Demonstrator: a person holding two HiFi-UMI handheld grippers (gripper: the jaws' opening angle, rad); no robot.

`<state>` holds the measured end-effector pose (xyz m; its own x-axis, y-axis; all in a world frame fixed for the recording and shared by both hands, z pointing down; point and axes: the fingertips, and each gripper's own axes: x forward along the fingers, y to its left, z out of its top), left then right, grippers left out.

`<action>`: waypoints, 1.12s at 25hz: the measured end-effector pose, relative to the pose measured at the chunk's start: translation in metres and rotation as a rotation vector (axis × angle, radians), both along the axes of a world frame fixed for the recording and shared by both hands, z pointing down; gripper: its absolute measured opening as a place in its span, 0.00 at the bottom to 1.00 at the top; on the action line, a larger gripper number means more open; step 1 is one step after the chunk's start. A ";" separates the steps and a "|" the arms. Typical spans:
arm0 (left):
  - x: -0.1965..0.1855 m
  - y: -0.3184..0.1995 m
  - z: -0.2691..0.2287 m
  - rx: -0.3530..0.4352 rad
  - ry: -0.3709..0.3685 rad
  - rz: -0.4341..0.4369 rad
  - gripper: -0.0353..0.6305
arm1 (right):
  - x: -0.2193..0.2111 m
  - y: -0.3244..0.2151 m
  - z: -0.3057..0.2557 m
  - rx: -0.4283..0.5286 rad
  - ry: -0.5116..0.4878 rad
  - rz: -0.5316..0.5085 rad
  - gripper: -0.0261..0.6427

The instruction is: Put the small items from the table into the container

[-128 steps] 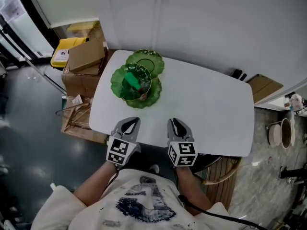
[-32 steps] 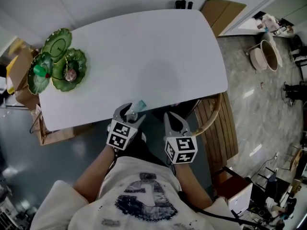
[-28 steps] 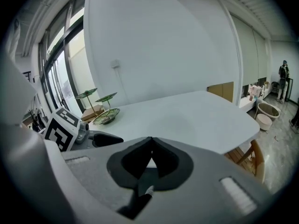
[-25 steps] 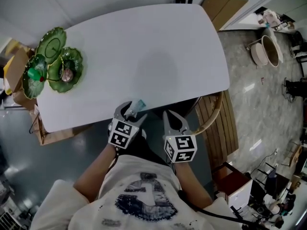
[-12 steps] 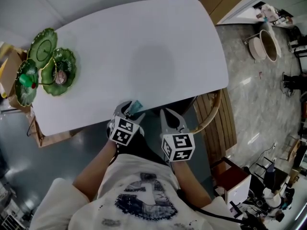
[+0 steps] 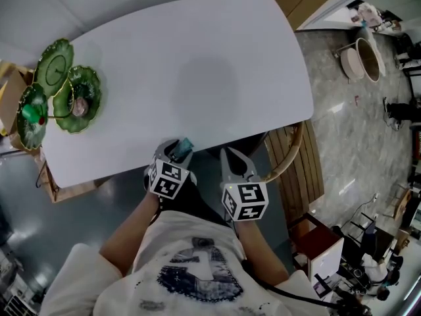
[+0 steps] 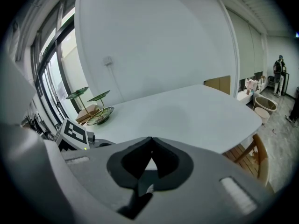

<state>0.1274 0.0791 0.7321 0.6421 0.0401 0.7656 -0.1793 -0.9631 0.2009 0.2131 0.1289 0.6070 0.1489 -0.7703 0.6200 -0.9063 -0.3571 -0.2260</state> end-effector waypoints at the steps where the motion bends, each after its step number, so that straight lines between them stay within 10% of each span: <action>1: 0.000 -0.001 0.000 0.004 0.000 -0.002 0.35 | 0.000 0.001 0.000 -0.001 -0.003 0.001 0.04; 28: -0.014 -0.014 -0.035 0.097 0.085 -0.064 0.32 | -0.018 0.022 -0.018 0.038 -0.009 -0.043 0.04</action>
